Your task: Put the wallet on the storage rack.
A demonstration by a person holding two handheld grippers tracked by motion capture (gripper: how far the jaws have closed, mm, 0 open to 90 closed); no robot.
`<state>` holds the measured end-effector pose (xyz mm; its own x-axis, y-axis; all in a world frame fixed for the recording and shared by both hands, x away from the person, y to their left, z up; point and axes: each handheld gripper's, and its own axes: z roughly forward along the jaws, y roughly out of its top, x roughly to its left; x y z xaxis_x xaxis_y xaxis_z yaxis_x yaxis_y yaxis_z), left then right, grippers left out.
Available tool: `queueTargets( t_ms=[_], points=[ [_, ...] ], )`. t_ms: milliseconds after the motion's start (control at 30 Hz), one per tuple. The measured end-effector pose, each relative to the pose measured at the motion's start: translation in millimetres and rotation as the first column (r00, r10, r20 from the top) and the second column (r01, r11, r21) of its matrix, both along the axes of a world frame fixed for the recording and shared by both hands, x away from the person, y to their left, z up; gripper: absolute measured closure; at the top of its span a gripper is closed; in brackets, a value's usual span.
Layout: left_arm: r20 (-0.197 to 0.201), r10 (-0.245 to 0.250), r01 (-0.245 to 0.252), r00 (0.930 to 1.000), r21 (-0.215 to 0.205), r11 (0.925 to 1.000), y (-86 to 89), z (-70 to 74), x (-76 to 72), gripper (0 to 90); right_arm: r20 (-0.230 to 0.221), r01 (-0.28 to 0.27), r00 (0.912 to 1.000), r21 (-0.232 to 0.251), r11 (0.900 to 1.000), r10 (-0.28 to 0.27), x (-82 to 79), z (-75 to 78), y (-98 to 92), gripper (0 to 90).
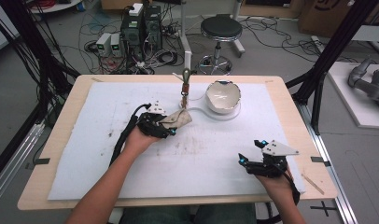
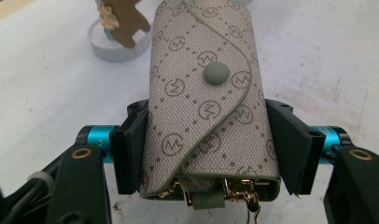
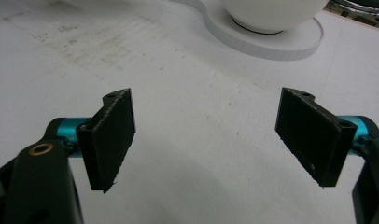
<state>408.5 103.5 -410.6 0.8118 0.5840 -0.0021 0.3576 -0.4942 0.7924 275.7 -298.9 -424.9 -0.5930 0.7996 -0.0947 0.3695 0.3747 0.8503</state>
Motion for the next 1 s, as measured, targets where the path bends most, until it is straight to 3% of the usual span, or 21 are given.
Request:
queueTargets(
  t_ms=[200,400,433,633,1000],
  points=[
    [0.019,-0.010,0.010,0.9998,0.007,0.9999,-12.8,15.5,-1.1,35.8,0.003,-0.015,0.9999,0.001,1.000,0.015,3.5,0.1,3.7,20.5],
    [0.056,-0.051,0.049,0.9971,0.045,0.9978,-38.2,42.0,1.5,35.8,0.005,-0.021,0.9998,0.004,1.000,0.021,5.5,0.5,3.9,20.5],
    [0.070,-0.065,0.061,0.9954,0.057,0.9965,-47.8,50.4,4.0,35.7,0.002,-0.022,0.9998,0.006,1.000,0.022,5.7,0.6,3.8,20.5],
    [0.081,-0.074,0.067,0.9939,0.090,0.9937,-72.4,68.1,18.2,35.7,-0.001,-0.025,0.9997,0.004,1.000,0.025,6.1,0.2,4.1,20.5],
    [0.076,-0.083,0.074,0.9936,0.119,0.9901,-103.0,77.3,40.7,35.7,-0.002,-0.031,0.9995,0.000,1.000,0.031,7.5,-1.2,6.8,20.5]
  ],
)
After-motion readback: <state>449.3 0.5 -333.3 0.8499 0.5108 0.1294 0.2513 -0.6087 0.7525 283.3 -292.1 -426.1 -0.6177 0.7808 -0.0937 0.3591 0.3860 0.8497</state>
